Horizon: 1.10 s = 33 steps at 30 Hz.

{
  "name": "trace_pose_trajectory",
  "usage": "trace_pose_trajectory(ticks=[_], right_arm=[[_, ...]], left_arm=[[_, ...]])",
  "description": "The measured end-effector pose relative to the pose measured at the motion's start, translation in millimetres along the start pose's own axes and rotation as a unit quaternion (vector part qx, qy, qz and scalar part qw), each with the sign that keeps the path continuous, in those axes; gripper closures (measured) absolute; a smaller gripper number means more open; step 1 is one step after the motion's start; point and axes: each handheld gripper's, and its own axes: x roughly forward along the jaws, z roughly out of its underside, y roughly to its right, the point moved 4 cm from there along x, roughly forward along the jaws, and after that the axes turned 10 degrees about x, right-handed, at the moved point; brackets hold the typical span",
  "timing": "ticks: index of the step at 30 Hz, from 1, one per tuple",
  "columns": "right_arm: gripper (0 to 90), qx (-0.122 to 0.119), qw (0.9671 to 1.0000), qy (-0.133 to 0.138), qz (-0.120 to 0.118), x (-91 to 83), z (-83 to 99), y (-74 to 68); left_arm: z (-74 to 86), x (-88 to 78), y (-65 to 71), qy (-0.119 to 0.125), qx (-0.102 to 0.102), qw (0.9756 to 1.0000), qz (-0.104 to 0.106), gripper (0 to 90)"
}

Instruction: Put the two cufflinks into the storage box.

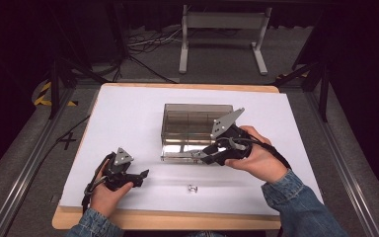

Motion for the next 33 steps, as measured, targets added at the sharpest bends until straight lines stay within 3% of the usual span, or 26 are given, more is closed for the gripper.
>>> trace_pose_trajectory(ticks=[4,7,22,33], right_arm=[[65.6,-0.002,0.9999,0.001,-0.013,-3.0,3.0,-5.2],[64.9,-0.017,0.9993,-0.004,-0.033,-1.3,6.3,-9.6],[63.7,-0.03,0.998,-0.008,-0.054,7.4,13.3,-16.2],[62.7,-0.034,0.9977,-0.019,-0.057,25.9,19.3,-19.8]], left_arm=[[0.0,0.3,0.1,-0.001,0.001,1.0,0.0,18.1],[0.0,0.4,-0.2,-0.001,0.001,1.0,-0.001,18.1],[0.1,0.0,-0.1,-0.001,0.0,1.0,-0.001,18.1],[0.2,-0.1,-0.2,-0.001,0.001,1.0,-0.002,18.1]])
